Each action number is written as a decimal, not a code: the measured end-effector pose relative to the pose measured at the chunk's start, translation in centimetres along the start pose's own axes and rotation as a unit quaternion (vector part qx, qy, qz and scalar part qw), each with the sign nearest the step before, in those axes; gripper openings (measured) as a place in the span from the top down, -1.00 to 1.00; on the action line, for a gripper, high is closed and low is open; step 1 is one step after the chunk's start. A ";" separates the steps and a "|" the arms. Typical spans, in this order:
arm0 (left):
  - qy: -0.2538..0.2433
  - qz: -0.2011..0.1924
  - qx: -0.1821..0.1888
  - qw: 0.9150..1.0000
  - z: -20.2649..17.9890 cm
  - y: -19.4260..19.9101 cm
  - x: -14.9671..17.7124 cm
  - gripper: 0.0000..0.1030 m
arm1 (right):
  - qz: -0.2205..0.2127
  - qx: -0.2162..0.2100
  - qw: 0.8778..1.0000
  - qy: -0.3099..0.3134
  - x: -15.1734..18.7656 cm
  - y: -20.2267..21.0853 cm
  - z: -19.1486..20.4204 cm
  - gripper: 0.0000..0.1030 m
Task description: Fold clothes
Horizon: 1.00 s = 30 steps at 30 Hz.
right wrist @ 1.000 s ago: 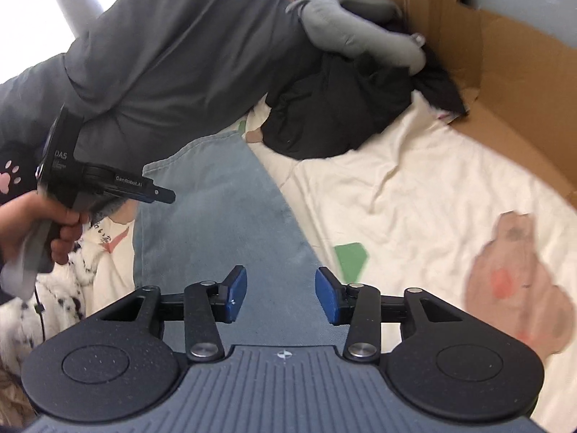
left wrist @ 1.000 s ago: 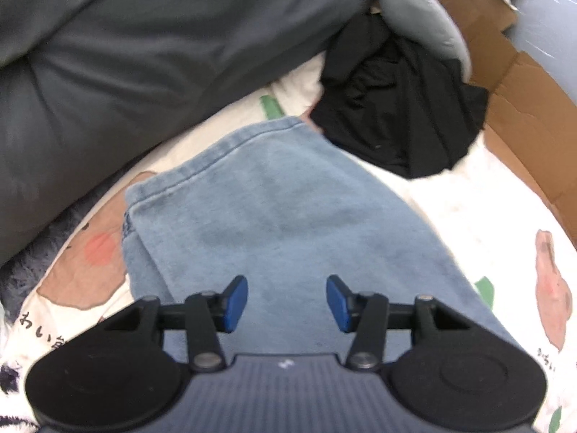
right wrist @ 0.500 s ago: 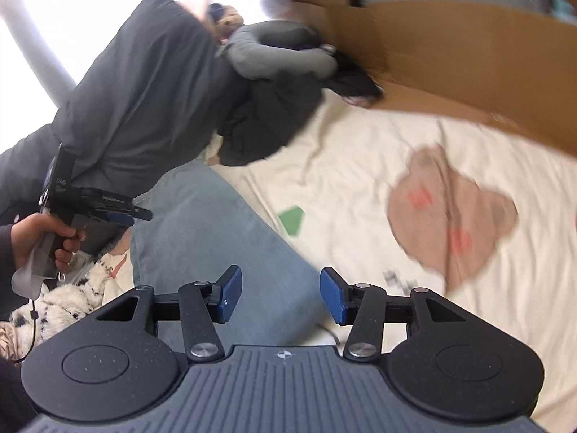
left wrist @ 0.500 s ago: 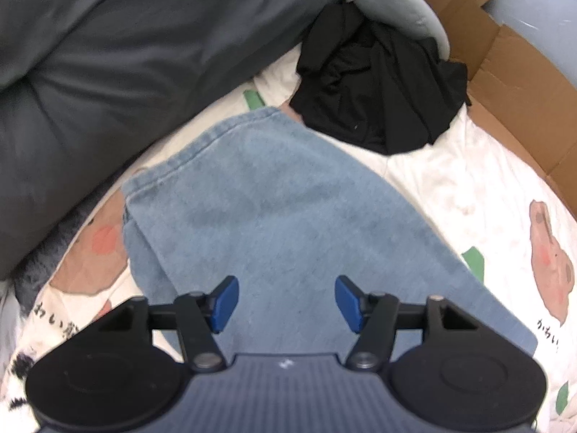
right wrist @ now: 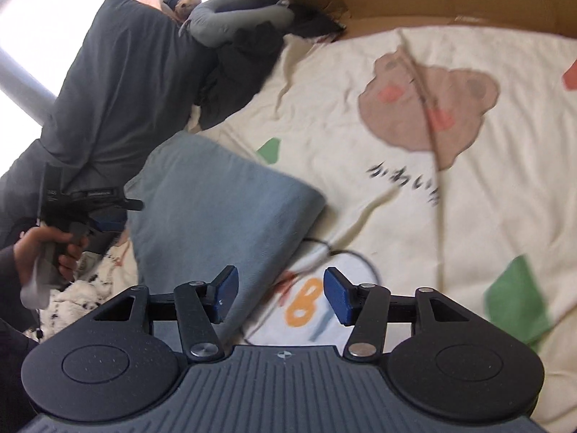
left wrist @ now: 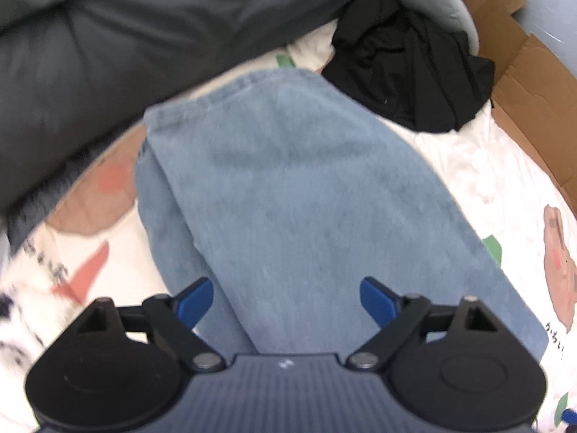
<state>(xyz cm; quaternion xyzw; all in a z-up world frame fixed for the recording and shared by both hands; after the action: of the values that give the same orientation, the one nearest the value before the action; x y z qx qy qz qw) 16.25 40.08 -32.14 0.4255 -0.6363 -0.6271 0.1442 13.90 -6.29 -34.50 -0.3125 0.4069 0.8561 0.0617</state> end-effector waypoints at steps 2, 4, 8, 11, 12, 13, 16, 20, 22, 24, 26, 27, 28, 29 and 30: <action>-0.009 0.003 -0.001 1.000 0.0 -0.4 0.5 -0.75 | -0.003 -0.008 1.000 -0.009 0.2 -0.7 0.3 -0.19; -0.016 0.006 -0.005 1.000 0.0 -0.8 1.0 -0.75 | -0.001 -0.011 1.000 -0.014 0.5 -1.4 0.4 -0.19; -0.010 0.014 -0.009 1.000 0.6 -1.2 1.7 -0.74 | 0.012 -0.027 0.999 -0.012 0.8 -3.1 1.1 -0.20; -0.002 0.017 -0.015 1.000 1.3 -1.5 2.2 -0.73 | 0.004 -0.026 0.999 -0.018 0.4 -4.0 1.2 -0.29; 0.000 0.018 -0.017 1.000 1.5 -1.5 2.4 -0.73 | 0.003 -0.024 1.000 -0.019 0.3 -4.2 1.2 -0.30; 0.001 0.020 -0.019 1.000 1.7 -1.6 2.6 -0.73 | 0.003 -0.024 1.000 -0.020 0.3 -4.5 1.1 -0.32; 0.009 0.028 -0.025 0.999 2.4 -2.0 3.1 -0.69 | 0.005 -0.029 0.999 -0.029 0.2 -5.4 0.9 -0.32; 0.035 0.041 -0.025 0.998 3.4 -2.7 3.8 -0.67 | 0.008 -0.035 0.998 -0.055 0.1 -7.3 0.3 -0.32; 0.041 0.043 -0.022 0.998 3.7 -2.9 4.1 -0.67 | 0.009 -0.038 0.997 -0.070 0.2 -8.3 -0.1 -0.32; 0.041 0.042 -0.020 0.998 3.9 -3.0 4.2 -0.67 | 0.008 -0.040 0.996 -0.084 0.2 -8.9 -0.5 -0.32; 0.039 0.041 -0.019 0.998 3.9 -3.0 4.2 -0.67 | 0.002 -0.044 0.995 -0.093 0.0 -9.2 -0.8 -0.30; 0.038 0.041 -0.019 0.998 3.9 -3.0 4.2 -0.67 | -0.002 -0.045 0.995 -0.094 -0.2 -9.2 -0.8 -0.30; 0.037 0.041 -0.020 0.998 3.9 -3.1 4.2 -0.67 | -0.006 -0.045 0.994 -0.095 -0.5 -9.2 -0.9 -0.30; 0.037 0.041 -0.020 0.998 3.9 -3.1 4.2 -0.67 | -0.011 -0.044 0.994 -0.096 -0.9 -9.2 -1.1 -0.30; 0.037 0.041 -0.020 0.998 3.9 -3.1 4.2 -0.67 | -0.016 -0.042 0.994 -0.096 -1.3 -9.1 -1.3 -0.30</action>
<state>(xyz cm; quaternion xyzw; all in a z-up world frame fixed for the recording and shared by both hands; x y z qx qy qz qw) 12.03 40.12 -37.15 0.4188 -0.6348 -0.6172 0.2017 18.85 -0.99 -40.36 -0.2375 0.3574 0.8976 0.1011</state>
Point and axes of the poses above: each gripper's, at about its wrist camera, not at the fingertips, and y roughly against the way its jaws point, z to its left, x to its underside, the point moved 6 cm from there along -y, roughly the way its jaws point, and after that the axes turned 12 degrees about y, right-handed, at the moved point
